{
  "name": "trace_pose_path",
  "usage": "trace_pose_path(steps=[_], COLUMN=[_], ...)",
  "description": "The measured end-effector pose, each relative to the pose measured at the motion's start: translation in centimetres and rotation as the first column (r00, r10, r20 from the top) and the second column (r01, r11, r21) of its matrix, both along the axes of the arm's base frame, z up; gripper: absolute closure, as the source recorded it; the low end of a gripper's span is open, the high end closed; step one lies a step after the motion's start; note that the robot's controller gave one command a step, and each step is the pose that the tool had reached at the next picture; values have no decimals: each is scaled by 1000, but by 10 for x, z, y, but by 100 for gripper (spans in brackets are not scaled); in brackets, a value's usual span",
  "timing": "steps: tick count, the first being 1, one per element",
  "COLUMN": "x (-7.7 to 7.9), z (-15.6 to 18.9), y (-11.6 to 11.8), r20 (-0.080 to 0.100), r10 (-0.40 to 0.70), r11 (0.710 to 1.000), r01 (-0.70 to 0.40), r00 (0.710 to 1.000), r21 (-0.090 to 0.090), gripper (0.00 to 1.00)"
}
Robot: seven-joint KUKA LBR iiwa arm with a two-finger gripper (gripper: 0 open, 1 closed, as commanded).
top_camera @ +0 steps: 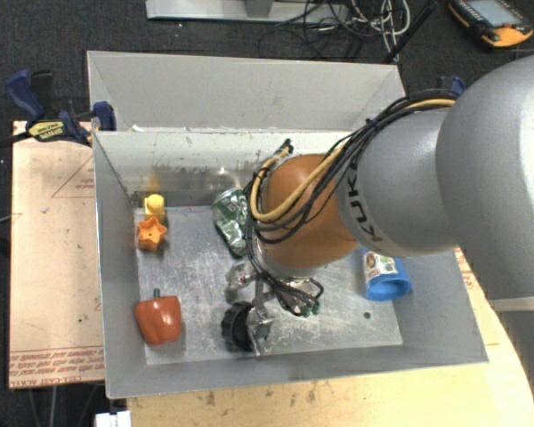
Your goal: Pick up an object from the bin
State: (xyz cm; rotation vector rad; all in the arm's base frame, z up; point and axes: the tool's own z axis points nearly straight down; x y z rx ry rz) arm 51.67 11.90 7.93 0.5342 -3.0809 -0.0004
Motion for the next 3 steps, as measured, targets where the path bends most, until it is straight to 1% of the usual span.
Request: trace_pose_path(steps=[1,2,3], x=[4,4,3], z=[101,101,124], y=[3,3,1], r20=[16,16,15], r10=[-43,-43,-36], r11=[999,999,999], r01=[42,43,36], r00=[999,999,999], r21=[4,4,3], gripper=[100,100,100])
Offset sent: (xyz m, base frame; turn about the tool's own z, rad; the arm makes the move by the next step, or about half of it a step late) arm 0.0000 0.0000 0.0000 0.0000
